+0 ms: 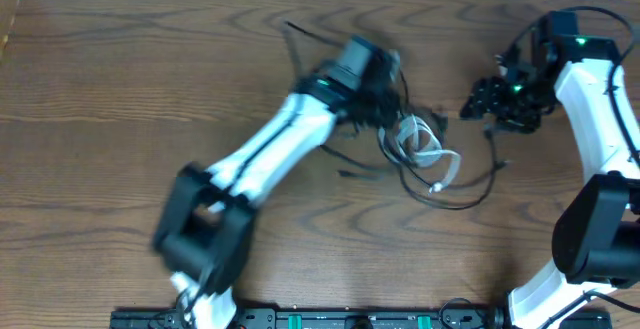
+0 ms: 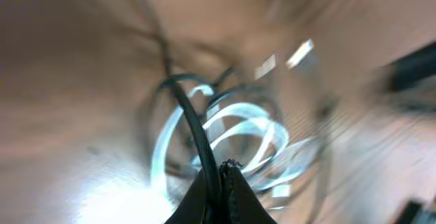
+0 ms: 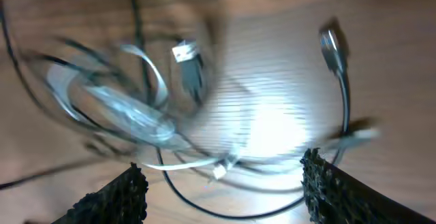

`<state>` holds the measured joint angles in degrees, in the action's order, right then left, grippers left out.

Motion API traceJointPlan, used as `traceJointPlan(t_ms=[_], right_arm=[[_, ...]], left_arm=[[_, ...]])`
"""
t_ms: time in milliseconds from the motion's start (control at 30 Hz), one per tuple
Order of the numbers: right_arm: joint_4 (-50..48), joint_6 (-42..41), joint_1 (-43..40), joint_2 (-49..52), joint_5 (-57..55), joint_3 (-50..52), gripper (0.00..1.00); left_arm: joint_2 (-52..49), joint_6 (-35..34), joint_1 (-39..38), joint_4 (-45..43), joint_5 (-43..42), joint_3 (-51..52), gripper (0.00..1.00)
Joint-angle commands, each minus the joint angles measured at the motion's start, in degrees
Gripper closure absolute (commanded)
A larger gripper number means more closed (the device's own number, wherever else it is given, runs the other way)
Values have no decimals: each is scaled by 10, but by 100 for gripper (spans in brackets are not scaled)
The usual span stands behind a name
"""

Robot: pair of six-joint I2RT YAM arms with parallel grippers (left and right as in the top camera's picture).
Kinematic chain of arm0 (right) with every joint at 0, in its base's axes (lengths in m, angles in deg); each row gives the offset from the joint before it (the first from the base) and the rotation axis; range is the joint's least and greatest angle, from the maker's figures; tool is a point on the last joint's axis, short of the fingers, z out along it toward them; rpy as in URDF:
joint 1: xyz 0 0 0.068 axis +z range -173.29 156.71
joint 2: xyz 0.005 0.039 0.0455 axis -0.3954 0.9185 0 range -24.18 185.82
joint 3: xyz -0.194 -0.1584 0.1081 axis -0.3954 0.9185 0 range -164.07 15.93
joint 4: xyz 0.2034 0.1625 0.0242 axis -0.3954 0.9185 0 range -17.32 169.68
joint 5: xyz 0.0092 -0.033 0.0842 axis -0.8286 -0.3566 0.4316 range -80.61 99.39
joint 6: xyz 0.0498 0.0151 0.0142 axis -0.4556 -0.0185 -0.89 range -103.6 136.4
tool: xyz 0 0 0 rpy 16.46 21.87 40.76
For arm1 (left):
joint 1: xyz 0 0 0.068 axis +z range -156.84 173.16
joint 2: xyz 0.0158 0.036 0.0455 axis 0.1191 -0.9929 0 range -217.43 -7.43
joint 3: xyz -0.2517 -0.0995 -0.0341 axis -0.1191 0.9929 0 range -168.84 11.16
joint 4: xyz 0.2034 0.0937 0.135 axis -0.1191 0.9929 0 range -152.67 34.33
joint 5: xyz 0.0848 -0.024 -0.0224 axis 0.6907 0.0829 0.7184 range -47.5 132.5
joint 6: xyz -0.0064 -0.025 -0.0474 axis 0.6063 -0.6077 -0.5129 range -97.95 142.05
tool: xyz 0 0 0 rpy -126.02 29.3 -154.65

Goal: Untangle cables

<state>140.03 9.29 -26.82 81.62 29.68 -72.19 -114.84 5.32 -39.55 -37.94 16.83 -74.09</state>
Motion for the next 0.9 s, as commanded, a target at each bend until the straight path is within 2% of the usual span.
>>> traceJointPlan(t_ms=[0,200,500,733,867], right_arm=[[-16,28,38,-4,51,-7,29],[-71,-2,88,-4,79,-7,30],[-148,-23,97,-4,195,-7,32],[-163,-23,121,1,155,-7,32],[-196,-23,145,14,139,-7,34]], left_arm=[[82,1,7,-7,-5,-19,92],[136,1,7,-6,-9,-19,92],[151,-1,10,-15,-7,-19,92],[151,-37,22,-32,-10,-20,92],[155,-42,22,-40,-51,-20,93]])
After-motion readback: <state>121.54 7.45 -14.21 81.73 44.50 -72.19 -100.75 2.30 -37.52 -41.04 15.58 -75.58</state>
